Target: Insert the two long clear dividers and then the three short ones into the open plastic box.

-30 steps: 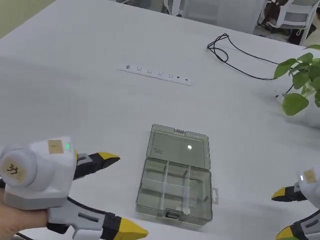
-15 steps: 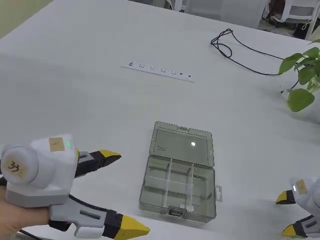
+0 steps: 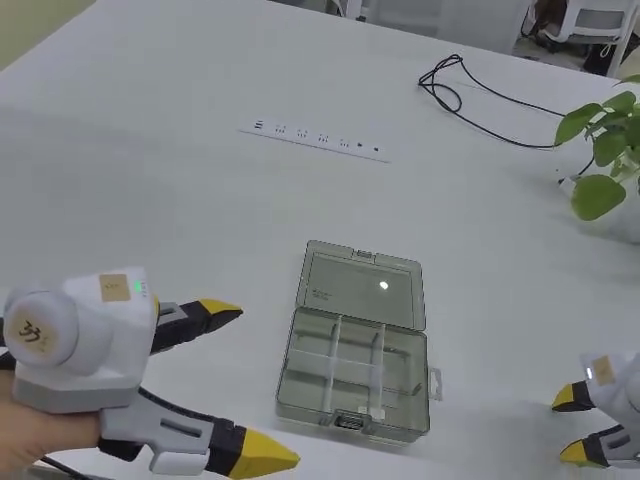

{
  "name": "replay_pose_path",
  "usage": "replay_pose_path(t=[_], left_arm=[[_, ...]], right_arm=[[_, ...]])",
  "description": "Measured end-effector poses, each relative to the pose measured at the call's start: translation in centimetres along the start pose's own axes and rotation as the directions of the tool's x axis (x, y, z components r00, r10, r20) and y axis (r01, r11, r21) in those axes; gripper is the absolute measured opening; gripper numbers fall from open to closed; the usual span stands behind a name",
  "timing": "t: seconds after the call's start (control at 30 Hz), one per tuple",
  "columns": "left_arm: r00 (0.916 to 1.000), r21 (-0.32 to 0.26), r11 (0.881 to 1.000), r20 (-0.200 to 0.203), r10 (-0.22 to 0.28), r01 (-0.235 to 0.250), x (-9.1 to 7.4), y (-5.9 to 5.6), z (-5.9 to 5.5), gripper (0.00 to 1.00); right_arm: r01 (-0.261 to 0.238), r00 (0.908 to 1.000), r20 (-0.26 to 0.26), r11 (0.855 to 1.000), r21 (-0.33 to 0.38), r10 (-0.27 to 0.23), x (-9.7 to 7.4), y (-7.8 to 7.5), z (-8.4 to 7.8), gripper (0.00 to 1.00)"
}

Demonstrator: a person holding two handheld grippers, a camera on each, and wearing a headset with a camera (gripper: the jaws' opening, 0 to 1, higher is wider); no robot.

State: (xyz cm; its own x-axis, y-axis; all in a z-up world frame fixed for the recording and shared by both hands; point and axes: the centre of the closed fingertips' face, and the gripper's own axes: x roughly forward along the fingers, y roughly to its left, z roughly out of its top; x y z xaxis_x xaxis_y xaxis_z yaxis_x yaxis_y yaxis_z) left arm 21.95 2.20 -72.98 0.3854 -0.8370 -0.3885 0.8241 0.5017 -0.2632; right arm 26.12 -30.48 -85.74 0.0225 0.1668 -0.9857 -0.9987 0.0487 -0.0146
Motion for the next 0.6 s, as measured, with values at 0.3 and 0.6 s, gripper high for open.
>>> replay_pose_path(t=[0.3,0.6], left_arm=[[1.0000,0.002,1.000,0.005,0.006,-0.006,-0.4,0.1,0.1,1.00],[0.9994,-0.007,1.000,0.032,0.010,-0.010,-0.5,0.2,1.2,1.00]], right_arm=[[0.024,0.9995,0.021,1.000,0.006,-0.024,-0.5,0.3,1.1,0.33],[0.096,0.9897,0.106,0.995,0.014,-0.097,-3.4,0.1,5.0,0.33]])
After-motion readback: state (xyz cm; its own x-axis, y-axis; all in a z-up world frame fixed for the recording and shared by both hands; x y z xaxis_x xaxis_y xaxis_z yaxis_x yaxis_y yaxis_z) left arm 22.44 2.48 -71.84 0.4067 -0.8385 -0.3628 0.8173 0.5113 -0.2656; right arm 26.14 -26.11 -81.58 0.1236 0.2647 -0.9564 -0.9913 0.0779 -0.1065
